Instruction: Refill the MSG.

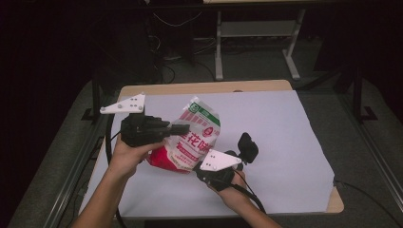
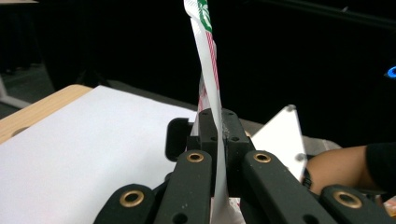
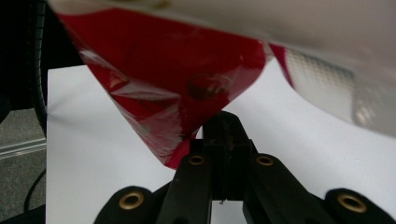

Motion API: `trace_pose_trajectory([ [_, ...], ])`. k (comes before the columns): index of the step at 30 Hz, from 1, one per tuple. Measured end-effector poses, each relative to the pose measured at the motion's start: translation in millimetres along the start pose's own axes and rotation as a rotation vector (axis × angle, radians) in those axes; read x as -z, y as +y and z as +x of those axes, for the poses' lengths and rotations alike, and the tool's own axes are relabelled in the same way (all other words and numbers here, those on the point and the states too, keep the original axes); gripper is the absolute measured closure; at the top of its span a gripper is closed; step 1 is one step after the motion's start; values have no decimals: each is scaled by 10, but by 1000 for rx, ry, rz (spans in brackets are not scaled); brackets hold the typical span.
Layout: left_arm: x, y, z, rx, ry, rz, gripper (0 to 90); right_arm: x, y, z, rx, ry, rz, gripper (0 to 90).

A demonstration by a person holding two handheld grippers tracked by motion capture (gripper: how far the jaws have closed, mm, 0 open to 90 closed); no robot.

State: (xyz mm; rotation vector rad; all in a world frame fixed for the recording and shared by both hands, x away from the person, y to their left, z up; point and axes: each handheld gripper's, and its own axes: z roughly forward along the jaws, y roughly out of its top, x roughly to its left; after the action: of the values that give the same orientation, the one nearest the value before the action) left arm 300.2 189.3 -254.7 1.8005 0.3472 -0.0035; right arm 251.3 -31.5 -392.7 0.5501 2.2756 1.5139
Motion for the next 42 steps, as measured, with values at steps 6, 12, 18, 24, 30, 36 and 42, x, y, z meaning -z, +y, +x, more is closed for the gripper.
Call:
trace_pose_trajectory([
  [6,-66,-32,25,9,-11,12,900,-22,-53,19,-7,-13,10,899],
  [12,-158,-58,50,26,-30,23,900,-7,-140,44,-12,-29,2,900],
  [18,-256,-52,74,41,-45,34,900,24,-203,78,-6,-67,-13,899],
  [24,-285,-30,90,58,-40,52,900,32,-203,106,-15,-82,-11,900],
  [30,-360,20,75,70,-32,109,900,15,-210,171,-32,-95,-6,900],
  [36,-418,52,86,71,-23,139,900,13,-217,203,-41,-105,-11,900],
  [42,-460,71,104,72,-26,153,900,15,-221,194,-70,-105,-6,900],
])
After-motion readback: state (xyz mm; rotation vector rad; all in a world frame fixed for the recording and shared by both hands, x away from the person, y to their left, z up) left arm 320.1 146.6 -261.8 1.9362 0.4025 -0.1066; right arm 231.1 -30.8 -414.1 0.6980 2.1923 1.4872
